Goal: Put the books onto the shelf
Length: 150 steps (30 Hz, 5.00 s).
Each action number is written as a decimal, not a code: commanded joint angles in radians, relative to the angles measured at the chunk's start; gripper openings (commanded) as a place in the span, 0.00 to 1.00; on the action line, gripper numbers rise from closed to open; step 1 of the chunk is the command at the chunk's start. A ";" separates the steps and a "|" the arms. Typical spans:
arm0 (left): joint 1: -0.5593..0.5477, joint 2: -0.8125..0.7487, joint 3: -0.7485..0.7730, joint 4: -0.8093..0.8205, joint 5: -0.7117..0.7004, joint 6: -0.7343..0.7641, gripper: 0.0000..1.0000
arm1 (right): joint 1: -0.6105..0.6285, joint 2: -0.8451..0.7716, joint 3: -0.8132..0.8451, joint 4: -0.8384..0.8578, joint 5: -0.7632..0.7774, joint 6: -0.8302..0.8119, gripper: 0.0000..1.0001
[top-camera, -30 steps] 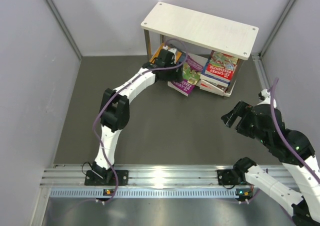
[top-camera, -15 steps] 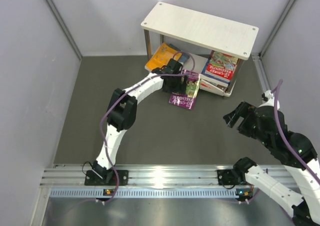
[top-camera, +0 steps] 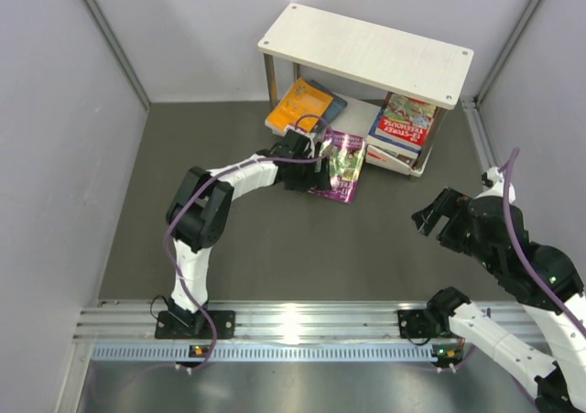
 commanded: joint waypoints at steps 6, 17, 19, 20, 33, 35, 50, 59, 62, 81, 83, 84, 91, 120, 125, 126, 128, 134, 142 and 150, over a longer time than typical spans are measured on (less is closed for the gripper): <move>0.069 -0.043 -0.151 0.388 0.134 -0.104 0.96 | 0.011 0.003 0.021 -0.013 0.003 -0.022 0.86; 0.109 0.075 -0.123 0.546 0.316 -0.154 0.94 | 0.011 0.012 0.035 -0.056 0.006 -0.022 0.86; 0.105 0.086 -0.140 0.574 0.334 -0.173 0.92 | 0.011 0.014 0.035 -0.062 0.009 -0.022 0.86; 0.098 0.087 -0.149 0.591 0.342 -0.180 0.92 | 0.011 0.014 0.035 -0.061 0.009 -0.017 0.86; 0.080 0.069 -0.142 0.639 0.399 -0.271 0.00 | 0.011 0.027 0.007 -0.001 -0.005 -0.035 0.86; 0.086 0.034 -0.149 0.625 0.404 -0.274 0.00 | 0.011 0.024 -0.005 0.024 -0.026 -0.048 0.86; 0.170 -0.355 -0.149 0.358 0.572 -0.271 0.00 | -0.003 0.279 -0.195 0.692 -0.497 -0.149 0.91; 0.172 -0.549 -0.220 0.378 0.686 -0.410 0.00 | -0.126 0.415 -0.309 1.094 -0.717 0.027 0.93; 0.172 -0.595 -0.250 0.385 0.715 -0.423 0.00 | -0.127 0.452 -0.303 1.168 -0.754 0.060 0.93; 0.174 -0.680 -0.340 0.343 0.626 -0.512 0.49 | -0.100 0.520 -0.366 1.564 -0.835 0.308 0.00; 0.174 -0.686 -0.246 0.112 0.463 -0.350 0.96 | -0.100 0.550 -0.324 1.511 -0.780 0.310 0.00; 0.178 -0.691 -0.220 -0.068 0.394 -0.304 0.99 | -0.098 0.567 -0.306 1.465 -0.725 0.319 0.00; 0.207 -0.882 -0.215 -0.357 0.060 -0.139 0.99 | -0.101 0.796 -0.042 1.437 -0.593 0.357 0.00; 0.221 -1.214 -0.405 -0.552 0.025 -0.133 0.99 | -0.113 1.474 0.437 1.733 -0.379 0.589 0.00; 0.221 -1.228 -0.419 -0.555 0.034 -0.136 0.99 | -0.150 1.560 0.570 1.613 -0.485 0.467 0.00; 0.221 -1.231 -0.424 -0.553 0.037 -0.136 0.99 | -0.165 1.583 0.593 1.605 -0.517 0.460 0.00; 0.221 -1.235 -0.436 -0.552 0.038 -0.135 0.99 | -0.179 1.591 0.595 1.593 -0.534 0.449 0.00; 0.223 -1.229 -0.465 -0.526 0.052 -0.136 0.99 | -0.213 1.594 0.635 1.469 -0.548 0.400 0.27; 0.224 -1.186 -0.474 -0.472 0.077 -0.135 0.98 | -0.216 1.640 0.736 1.356 -0.603 0.382 0.68; 0.227 -1.183 -0.491 -0.451 0.083 -0.145 0.98 | -0.218 1.666 0.869 1.103 -0.660 0.328 0.74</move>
